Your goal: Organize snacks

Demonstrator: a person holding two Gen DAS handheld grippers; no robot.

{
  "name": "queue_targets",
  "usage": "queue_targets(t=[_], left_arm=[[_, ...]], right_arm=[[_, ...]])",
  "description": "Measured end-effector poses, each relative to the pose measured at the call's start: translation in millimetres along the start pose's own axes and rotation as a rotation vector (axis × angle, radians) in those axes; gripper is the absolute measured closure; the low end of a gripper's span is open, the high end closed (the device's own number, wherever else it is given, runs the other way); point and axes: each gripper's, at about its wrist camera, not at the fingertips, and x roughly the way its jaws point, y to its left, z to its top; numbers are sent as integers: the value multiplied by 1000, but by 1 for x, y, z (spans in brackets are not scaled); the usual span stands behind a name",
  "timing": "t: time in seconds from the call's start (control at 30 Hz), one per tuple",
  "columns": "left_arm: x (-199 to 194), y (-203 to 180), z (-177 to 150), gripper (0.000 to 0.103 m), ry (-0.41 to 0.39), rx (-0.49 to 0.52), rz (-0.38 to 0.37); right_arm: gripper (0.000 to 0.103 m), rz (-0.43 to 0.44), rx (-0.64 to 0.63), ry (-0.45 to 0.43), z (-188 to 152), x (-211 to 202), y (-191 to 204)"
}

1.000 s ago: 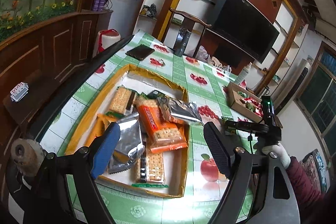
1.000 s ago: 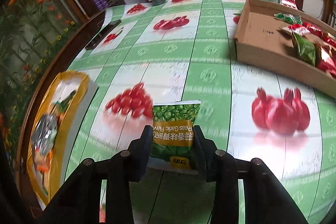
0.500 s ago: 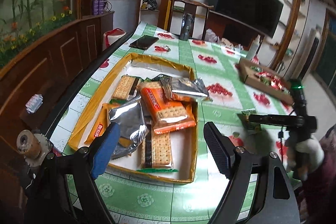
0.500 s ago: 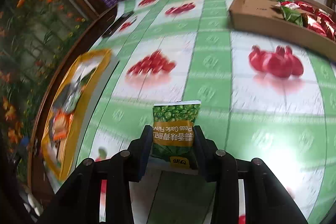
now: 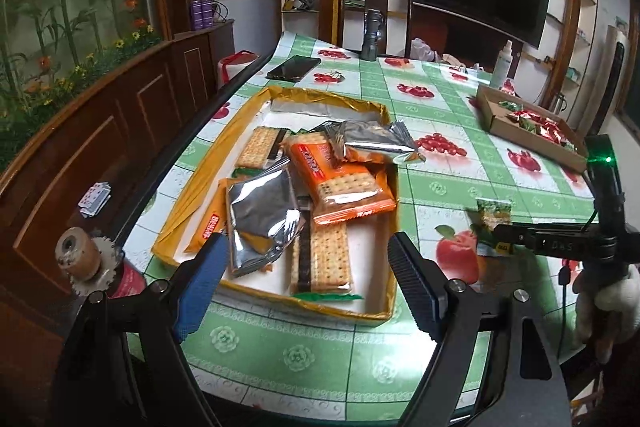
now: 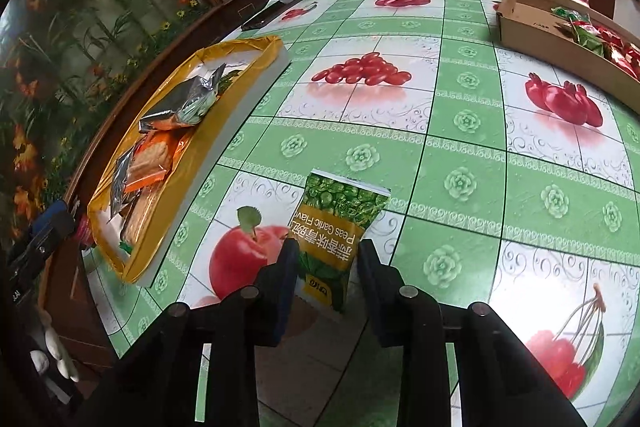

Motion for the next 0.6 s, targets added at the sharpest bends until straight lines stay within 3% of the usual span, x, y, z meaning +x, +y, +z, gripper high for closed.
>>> queue_targets(t=[0.27,0.37,0.43,0.47,0.53,0.6], left_arm=[[-7,-2,-4,21,-32,16,31],[-35,-2,-4,21,-184,12,90],[-63,-3,-4,14,-310,0,85],[-72,-2,-5,1,-348,-7,70],[-84,1,-10,0,-412,-33,61],[-83,5,-11,0,-419,-54,88]], right_arm=[[68,-43,15,-48,-13,-19,4],[63,-50,-60,-129,-20,-41,29],[50,-53,-131,-191,-26,-54,52],[48,-51,-154,-212,-28,-59,60],[44,-36,-197,-236,-32,-63,77],[45,-12,-214,-229,-33,-61,87]])
